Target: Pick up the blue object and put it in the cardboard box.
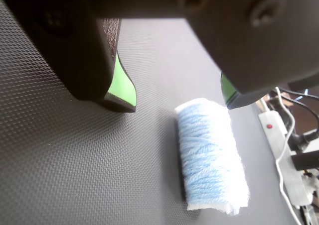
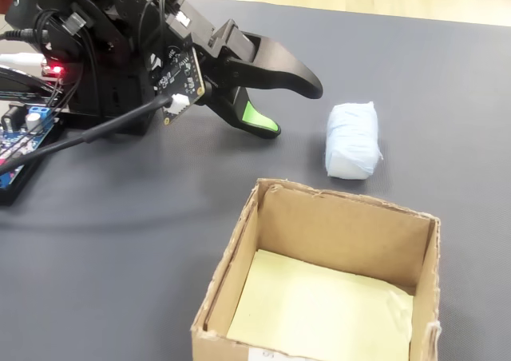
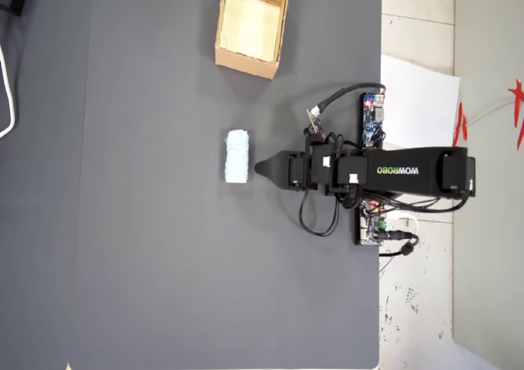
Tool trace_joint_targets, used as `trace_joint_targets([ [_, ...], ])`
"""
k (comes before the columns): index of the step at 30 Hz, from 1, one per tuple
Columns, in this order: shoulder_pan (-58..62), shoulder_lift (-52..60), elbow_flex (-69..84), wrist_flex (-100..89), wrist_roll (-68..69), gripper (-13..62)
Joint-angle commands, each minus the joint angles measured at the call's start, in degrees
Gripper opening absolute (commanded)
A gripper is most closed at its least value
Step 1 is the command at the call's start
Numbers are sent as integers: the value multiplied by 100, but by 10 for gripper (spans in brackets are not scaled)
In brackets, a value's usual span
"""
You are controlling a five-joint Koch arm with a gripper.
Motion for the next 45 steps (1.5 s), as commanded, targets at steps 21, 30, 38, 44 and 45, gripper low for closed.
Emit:
trace_joint_targets([
  [21,-123,457,-475,703,-62,337],
  [30,-158,123,-2030,2435,-70,337],
  [38,-176,-545,-3568,3586,-237,337],
  [44,-176,-1512,-4702,4219,-246,337],
  [45,-176,-1846,-5027,4395,-246,337],
])
